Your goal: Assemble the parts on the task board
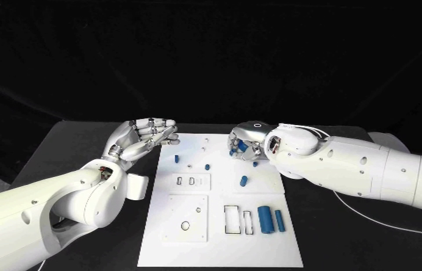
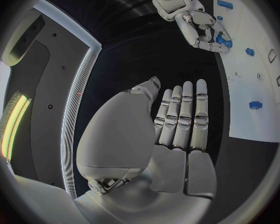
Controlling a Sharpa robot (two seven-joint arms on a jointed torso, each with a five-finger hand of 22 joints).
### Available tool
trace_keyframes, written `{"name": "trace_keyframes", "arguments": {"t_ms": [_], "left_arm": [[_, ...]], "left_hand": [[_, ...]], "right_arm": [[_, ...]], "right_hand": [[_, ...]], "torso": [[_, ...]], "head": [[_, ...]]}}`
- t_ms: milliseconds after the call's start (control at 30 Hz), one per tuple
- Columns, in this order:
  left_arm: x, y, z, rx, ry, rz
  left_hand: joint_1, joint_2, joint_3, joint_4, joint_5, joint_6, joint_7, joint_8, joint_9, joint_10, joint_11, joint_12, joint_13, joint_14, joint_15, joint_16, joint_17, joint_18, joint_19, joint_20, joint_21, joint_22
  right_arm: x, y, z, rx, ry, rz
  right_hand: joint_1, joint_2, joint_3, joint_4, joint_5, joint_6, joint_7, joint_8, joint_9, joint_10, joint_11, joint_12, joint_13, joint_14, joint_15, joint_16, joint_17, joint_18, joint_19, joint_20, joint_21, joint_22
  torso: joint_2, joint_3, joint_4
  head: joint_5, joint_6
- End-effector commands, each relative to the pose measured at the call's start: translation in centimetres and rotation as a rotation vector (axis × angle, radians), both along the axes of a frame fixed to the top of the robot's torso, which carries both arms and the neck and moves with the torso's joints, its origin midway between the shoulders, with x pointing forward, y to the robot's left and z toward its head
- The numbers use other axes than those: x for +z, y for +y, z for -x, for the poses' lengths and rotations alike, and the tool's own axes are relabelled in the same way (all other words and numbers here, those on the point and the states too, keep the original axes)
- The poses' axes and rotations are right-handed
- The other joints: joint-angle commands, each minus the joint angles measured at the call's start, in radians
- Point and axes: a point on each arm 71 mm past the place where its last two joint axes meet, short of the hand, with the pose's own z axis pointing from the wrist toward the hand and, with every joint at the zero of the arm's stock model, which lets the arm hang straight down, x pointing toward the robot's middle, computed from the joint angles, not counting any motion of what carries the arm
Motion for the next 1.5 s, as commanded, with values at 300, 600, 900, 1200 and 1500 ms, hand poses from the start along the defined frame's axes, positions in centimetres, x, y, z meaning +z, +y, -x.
{"name": "trace_keyframes", "arguments": {"t_ms": [300,600,900,1200,1500], "left_arm": [[0.1,-0.1,-0.1,-0.017,0.004,0.010],[0.1,-0.1,-0.1,-0.016,0.007,0.011],[0.0,0.0,-0.2,-0.007,0.016,0.015],[0.0,-0.2,-0.2,-0.013,0.022,0.025],[0.0,-0.4,-0.1,-0.019,0.029,0.027]], "left_hand": [[-0.007,0.002,0.005,0.002,-0.002,-0.006,0.008,-0.004,-0.001,0.001,0.007,-0.007,0.001,0.005,0.006,-0.004,0.002,0.013,0.006,0.003,0.003,-0.002],[-0.007,0.004,0.007,0.002,-0.002,-0.006,0.009,-0.004,-0.001,0.001,0.007,-0.008,0.001,0.007,0.006,-0.004,0.003,0.013,0.007,0.003,0.004,-0.001],[-0.006,0.006,0.010,0.001,-0.002,-0.007,0.010,-0.006,-0.002,-0.001,0.008,-0.010,0.001,0.007,0.006,-0.005,0.004,0.013,0.008,0.003,0.004,-0.002],[-0.004,0.008,0.015,-0.002,-0.002,-0.010,0.012,-0.009,-0.002,-0.005,0.010,-0.013,0.001,0.003,0.008,-0.010,0.005,0.012,0.005,0.003,0.003,-0.003],[-0.003,0.010,0.018,-0.003,-0.002,-0.010,0.012,-0.010,-0.002,-0.006,0.010,-0.013,0.001,0.001,0.009,-0.013,0.006,0.011,0.003,0.004,0.002,-0.004]], "right_arm": [[0.1,0.0,0.0,0.003,-0.018,-0.018],[0.7,0.0,0.1,-0.014,-0.083,-0.051],[2.2,0.4,0.8,-0.024,-0.126,-0.106],[3.5,1.6,-0.2,-0.039,-0.184,-0.141],[3.7,3.1,-1.6,-0.043,-0.215,-0.158]], "right_hand": [[0.025,0.041,0.031,-0.010,-0.013,0.034,-0.015,0.028,0.026,0.052,-0.013,0.009,0.011,0.057,-0.015,0.019,0.015,-0.021,0.021,-0.009,0.034,0.047],[0.039,0.054,0.052,-0.026,-0.039,0.039,-0.017,0.038,0.040,0.062,-0.017,0.004,0.015,0.057,-0.018,0.025,0.018,-0.023,0.024,-0.014,0.044,0.063],[0.035,0.052,0.054,-0.028,-0.033,0.042,-0.018,0.043,0.046,0.065,-0.017,0.002,0.017,0.057,-0.018,0.026,0.017,-0.024,0.027,-0.014,0.049,0.071],[0.028,0.053,0.055,-0.027,-0.035,0.046,-0.020,0.048,0.051,0.067,-0.017,0.000,0.017,0.057,-0.018,0.028,0.018,-0.025,0.027,-0.014,0.052,0.074],[0.024,0.053,0.055,-0.026,-0.036,0.045,-0.020,0.049,0.054,0.064,-0.017,-0.003,0.017,0.057,-0.018,0.027,0.016,-0.025,0.027,-0.014,0.052,0.075]], "torso": [[0.005,-0.0009,-0.0003],[0.007,-0.0007,-0.0005],[0.006,-0.0029,-0.0005],[0.011,-0.0056,0.0059],[0.018,-0.0083,0.0127]], "head": [[-0.003,-0.002],[0.000,0.002],[0.004,0.012],[0.010,0.012],[0.011,0.009]]}}
